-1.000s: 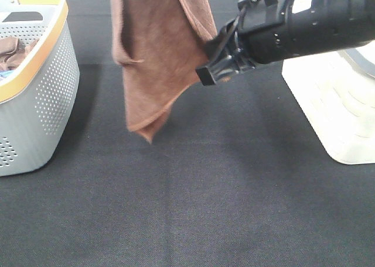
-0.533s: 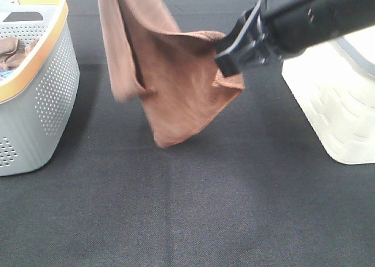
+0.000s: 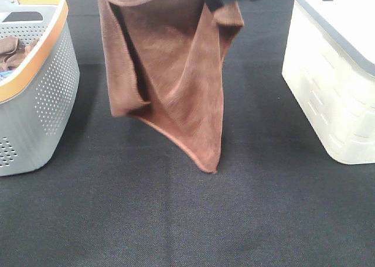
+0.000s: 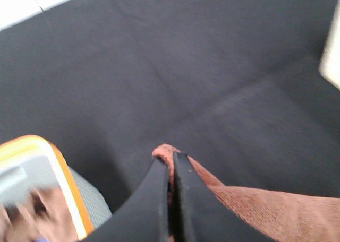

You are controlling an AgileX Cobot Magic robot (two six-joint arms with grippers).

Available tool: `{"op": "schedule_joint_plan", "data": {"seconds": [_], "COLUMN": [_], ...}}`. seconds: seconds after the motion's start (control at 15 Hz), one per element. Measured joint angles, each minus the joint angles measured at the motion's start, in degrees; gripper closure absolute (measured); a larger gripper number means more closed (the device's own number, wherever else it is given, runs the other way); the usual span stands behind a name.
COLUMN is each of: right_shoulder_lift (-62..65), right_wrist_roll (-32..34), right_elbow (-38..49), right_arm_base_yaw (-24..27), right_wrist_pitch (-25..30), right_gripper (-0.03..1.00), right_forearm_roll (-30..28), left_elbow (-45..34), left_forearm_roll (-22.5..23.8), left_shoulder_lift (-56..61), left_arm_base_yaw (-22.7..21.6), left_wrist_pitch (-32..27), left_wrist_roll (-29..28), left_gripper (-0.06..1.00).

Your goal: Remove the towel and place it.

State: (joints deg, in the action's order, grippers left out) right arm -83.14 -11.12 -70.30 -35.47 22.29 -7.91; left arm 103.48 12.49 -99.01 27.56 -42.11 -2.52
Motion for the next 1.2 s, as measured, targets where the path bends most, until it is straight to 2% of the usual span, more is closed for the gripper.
{"op": "schedule_joint_plan", "data": {"seconds": [0.2, 0.33, 0.4, 0.53, 0.6, 0.67, 0.8, 0.87, 0.93, 1.0, 1.07, 1.2], "right_shoulder_lift": [-6.88, -11.63, -15.07, -20.51, -20.51, -25.78, -30.02, -31.34, -31.34, -32.14, -32.66, -32.66], "right_wrist_roll": [4.30, 4.35, 4.35, 4.35, 4.35, 4.35, 4.35, 4.35, 4.35, 4.35, 4.35, 4.35], "right_elbow": [-6.53, -10.20, -13.01, -16.39, -16.39, -18.85, -19.71, -19.71, -19.71, -19.71, -19.71, -19.77], "right_arm_base_yaw": [5.21, 9.00, 11.46, 15.24, 15.24, 18.05, 19.14, 19.19, 19.19, 19.19, 19.14, 19.02], "right_wrist_pitch": [-3.84, -10.60, -15.93, -22.29, -22.29, -29.28, -30.71, -28.19, -28.19, -23.95, -16.62, -8.71], "right_gripper": [0.97, 0.97, 0.97, 0.97, 0.97, 0.97, 0.97, 0.97, 0.97, 0.97, 0.97, 0.97], "right_forearm_roll": [-4.58, -4.93, -4.93, -4.93, -4.93, -4.64, -4.47, -4.47, -4.47, -4.47, -4.24, -1.20], "left_elbow": [0.00, 0.00, 0.00, 0.00, 0.00, 0.00, 0.00, 0.00, 0.00, 0.00, 0.00, 0.00], "left_forearm_roll": [3.44, 3.67, 3.78, 3.90, 3.90, 3.90, 3.90, 3.32, 3.32, 2.12, -0.80, -4.70], "left_shoulder_lift": [-4.18, -6.82, -9.11, -12.83, -12.83, -17.19, -21.54, -22.86, -22.86, -23.84, -24.35, -24.35], "left_arm_base_yaw": [-2.58, -6.19, -8.54, -10.14, -10.14, -10.20, -10.20, -10.20, -10.20, -10.20, -10.08, -9.51], "left_wrist_pitch": [12.26, 19.19, 24.12, 31.63, 31.63, 38.16, 40.16, 39.13, 39.13, 35.35, 28.48, 19.42], "left_wrist_roll": [-0.52, -2.35, -2.86, -3.04, -3.04, -3.04, -3.04, -3.04, -3.04, -3.04, -3.04, -3.09], "left_gripper": [0.94, 0.94, 0.94, 0.94, 0.94, 0.94, 0.94, 0.94, 0.94, 0.94, 0.94, 0.94]}}
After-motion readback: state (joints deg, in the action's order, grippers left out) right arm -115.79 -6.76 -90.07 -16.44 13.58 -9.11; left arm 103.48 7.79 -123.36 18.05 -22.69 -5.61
